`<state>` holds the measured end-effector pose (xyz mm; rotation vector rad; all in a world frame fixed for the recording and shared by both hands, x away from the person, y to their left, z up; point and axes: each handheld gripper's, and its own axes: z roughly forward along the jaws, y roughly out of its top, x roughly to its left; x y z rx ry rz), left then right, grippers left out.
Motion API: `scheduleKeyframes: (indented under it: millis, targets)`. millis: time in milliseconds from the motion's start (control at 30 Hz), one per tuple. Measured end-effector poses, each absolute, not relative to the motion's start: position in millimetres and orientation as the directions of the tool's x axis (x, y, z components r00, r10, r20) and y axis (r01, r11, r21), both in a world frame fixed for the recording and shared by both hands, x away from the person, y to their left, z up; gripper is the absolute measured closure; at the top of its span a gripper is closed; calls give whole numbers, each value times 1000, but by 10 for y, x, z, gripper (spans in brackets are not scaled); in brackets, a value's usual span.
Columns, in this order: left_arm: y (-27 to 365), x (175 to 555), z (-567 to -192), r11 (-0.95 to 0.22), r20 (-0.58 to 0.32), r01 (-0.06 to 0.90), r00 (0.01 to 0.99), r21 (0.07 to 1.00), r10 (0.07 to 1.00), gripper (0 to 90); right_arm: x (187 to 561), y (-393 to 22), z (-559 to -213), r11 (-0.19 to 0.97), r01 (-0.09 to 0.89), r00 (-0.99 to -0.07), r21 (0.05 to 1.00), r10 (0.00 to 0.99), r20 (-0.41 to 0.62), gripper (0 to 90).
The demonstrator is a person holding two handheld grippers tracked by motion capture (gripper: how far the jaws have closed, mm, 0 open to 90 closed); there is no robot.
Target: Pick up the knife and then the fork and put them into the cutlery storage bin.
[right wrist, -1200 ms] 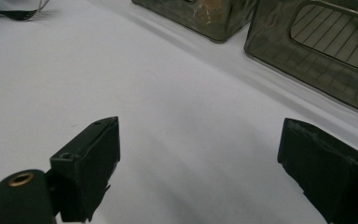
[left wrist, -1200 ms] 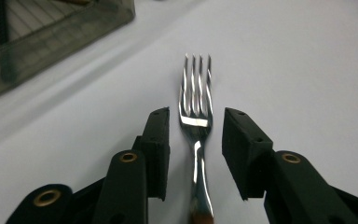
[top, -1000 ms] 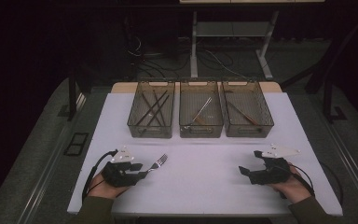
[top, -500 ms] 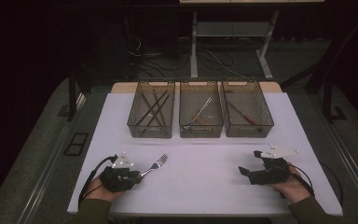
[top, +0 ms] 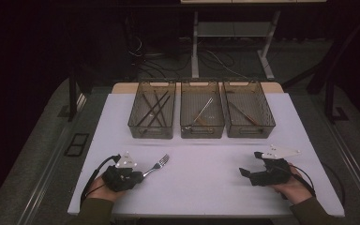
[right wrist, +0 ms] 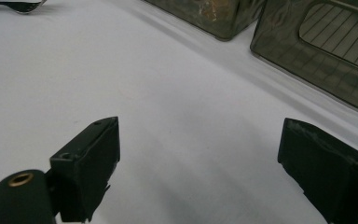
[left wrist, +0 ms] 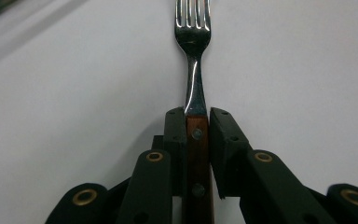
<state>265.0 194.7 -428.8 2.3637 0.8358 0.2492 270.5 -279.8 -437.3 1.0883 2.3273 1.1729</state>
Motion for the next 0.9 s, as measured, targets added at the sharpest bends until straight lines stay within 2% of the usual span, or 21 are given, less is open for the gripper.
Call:
scheduleKeyframes:
  millis: [267,433,600,900]
  targets:
    - [1772,2734,-4126,-553,-54,458,801,696,596,773,2735,-2764,-4292,357,505,-674,786,731,101,127]
    - [1547,2777,-4036,-522,-66,416,824,745,563,773,2768,-2737,-4168,305,512,-705,803,683,190,146]
    - [1267,2857,-3950,-497,-56,375,837,782,544,773,2835,-2645,-4077,306,488,-719,818,672,177,154]
    - [671,3014,-3902,-486,-45,318,869,814,494,773,3009,-2438,-3905,233,491,-745,840,612,266,371]
